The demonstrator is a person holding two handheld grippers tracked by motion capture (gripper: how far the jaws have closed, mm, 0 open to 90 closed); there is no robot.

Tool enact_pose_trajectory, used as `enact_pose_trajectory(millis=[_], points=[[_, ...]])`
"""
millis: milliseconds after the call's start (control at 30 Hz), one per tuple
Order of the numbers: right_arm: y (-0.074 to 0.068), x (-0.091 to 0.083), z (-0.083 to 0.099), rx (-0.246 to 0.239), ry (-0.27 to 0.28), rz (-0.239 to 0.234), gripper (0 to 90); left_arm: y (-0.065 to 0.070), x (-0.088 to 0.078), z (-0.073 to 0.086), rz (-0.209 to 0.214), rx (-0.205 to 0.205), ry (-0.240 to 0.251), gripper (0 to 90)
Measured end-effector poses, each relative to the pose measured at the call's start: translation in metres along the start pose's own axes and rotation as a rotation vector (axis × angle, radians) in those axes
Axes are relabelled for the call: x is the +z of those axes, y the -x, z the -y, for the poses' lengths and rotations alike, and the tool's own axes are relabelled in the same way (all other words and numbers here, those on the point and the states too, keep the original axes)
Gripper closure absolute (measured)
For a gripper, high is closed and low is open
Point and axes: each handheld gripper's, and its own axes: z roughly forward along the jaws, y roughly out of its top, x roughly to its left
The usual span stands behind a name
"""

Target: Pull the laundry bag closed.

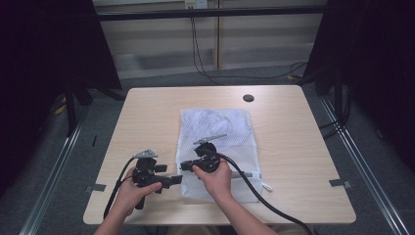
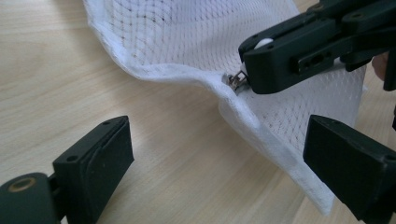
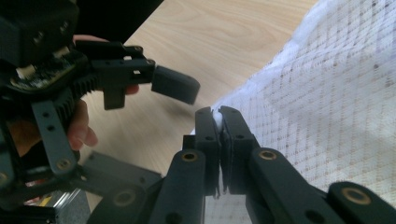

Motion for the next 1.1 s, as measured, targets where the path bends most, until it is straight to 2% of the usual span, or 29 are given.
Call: enact_pose_trajectory(millis=[333,400,467,533,567,667,733,767,900,933,1100], points=[[-0.002,-0.002,0.000,0.004,0.012,-0.009,86.7,0.007,0.011,0.000,0.059,-0.009,-0.023,19.3],[-0.002,-0.003,0.000,-0.003,0.016,-0.011,86.7,0.008,0.012,-0.001,0.059,-0.007,-0.026,21.3],[-0.003,-0.004,-0.001,-0.003,0.018,-0.012,86.6,0.008,0.014,-0.001,0.040,0.004,-0.034,23.5],[-0.003,-0.004,-0.001,-0.006,0.018,-0.008,86.7,0.008,0.015,0.000,0.041,0.026,-0.019,26.8],[-0.003,-0.005,-0.001,-0.007,0.019,-0.007,86.7,0.008,0.015,0.000,0.049,0.022,-0.010,31.0],[-0.004,-0.005,-0.001,-0.005,0.018,-0.006,86.6,0.009,0.016,-0.001,0.051,0.009,-0.016,32.6],[-0.004,-0.005,-0.001,-0.007,0.017,-0.005,86.7,0.009,0.017,0.000,0.054,0.016,-0.024,34.2],[-0.004,-0.005,-0.001,-0.007,0.017,-0.005,86.7,0.010,0.018,0.000,0.066,0.001,-0.027,35.0],[-0.004,-0.004,-0.002,-0.006,0.019,-0.009,86.7,0.011,0.021,0.000,0.112,-0.018,-0.020,39.5],[-0.004,-0.004,-0.002,-0.006,0.019,-0.011,86.6,0.011,0.022,-0.001,0.114,-0.015,-0.016,40.6],[-0.004,-0.006,-0.002,0.000,0.027,-0.014,86.7,0.011,0.025,-0.001,0.135,-0.053,-0.006,48.1]])
